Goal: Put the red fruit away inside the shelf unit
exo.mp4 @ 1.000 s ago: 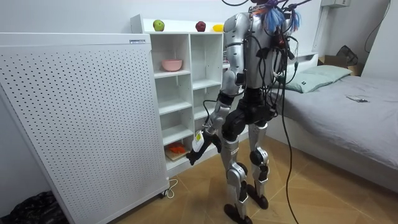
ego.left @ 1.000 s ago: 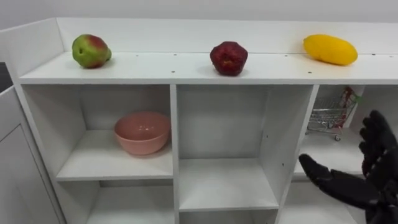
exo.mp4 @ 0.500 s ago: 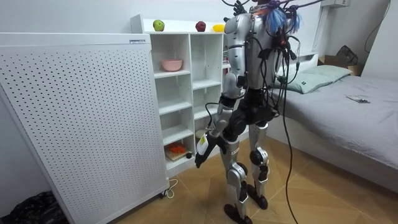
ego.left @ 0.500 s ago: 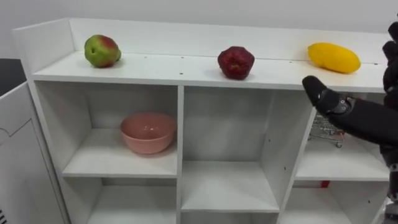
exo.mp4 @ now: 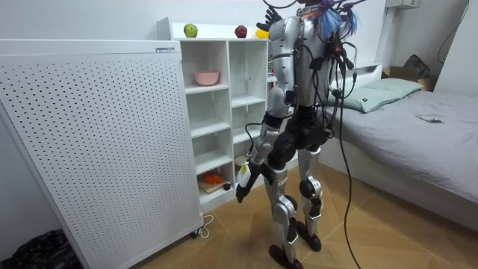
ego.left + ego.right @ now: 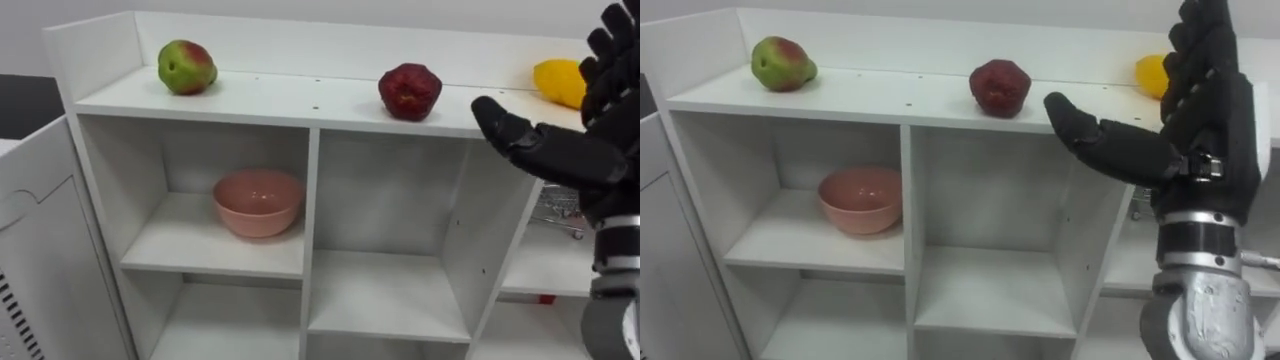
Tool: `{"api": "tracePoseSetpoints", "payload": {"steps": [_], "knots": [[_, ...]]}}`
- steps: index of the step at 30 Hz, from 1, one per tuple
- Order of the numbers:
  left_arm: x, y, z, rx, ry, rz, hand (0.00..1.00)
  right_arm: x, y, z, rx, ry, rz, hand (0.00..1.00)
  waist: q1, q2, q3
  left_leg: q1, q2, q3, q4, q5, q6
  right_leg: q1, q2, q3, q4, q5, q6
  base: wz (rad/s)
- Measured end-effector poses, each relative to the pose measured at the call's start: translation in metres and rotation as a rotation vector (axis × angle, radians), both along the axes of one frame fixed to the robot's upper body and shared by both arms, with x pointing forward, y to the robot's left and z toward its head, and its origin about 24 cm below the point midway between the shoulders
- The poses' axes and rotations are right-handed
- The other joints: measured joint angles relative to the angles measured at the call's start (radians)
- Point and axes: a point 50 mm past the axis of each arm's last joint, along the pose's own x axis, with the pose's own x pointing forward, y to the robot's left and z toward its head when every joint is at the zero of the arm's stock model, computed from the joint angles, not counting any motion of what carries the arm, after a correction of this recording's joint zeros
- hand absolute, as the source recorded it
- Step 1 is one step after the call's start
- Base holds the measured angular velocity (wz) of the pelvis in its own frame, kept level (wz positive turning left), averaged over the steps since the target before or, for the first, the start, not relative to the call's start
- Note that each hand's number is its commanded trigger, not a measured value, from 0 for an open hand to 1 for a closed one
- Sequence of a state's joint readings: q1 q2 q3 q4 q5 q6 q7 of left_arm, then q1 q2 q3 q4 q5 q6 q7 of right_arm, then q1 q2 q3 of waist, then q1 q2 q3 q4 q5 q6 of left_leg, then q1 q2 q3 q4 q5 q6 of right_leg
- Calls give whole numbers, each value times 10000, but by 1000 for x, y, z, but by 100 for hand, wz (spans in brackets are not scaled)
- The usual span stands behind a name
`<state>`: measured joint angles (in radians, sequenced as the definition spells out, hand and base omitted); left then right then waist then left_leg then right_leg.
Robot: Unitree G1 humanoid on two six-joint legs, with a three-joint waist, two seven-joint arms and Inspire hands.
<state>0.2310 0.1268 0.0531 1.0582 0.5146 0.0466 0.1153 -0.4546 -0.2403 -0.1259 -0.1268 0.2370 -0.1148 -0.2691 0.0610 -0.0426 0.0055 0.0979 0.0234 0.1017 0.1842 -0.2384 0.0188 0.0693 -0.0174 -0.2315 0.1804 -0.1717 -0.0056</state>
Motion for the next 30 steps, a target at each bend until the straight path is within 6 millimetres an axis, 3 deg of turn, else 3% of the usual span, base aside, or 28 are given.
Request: {"api": "tracePoseSetpoints", "payload": {"steps": [9, 30], "knots": [[4, 4, 1, 19, 174, 27, 0, 18, 9, -10, -302, 1109, 474, 0, 283, -63, -39, -4, 2, -205, 52, 9, -14, 153, -10, -162, -133, 2, -3, 6], [10, 5, 4, -49, 171, 28, 0, 28, 8, -25, -538, 2250, 1244, 0, 296, -200, -57, -14, -22, -232, 60, 17, -14, 166, -21, -179, -120, 2, -3, 0]]}}
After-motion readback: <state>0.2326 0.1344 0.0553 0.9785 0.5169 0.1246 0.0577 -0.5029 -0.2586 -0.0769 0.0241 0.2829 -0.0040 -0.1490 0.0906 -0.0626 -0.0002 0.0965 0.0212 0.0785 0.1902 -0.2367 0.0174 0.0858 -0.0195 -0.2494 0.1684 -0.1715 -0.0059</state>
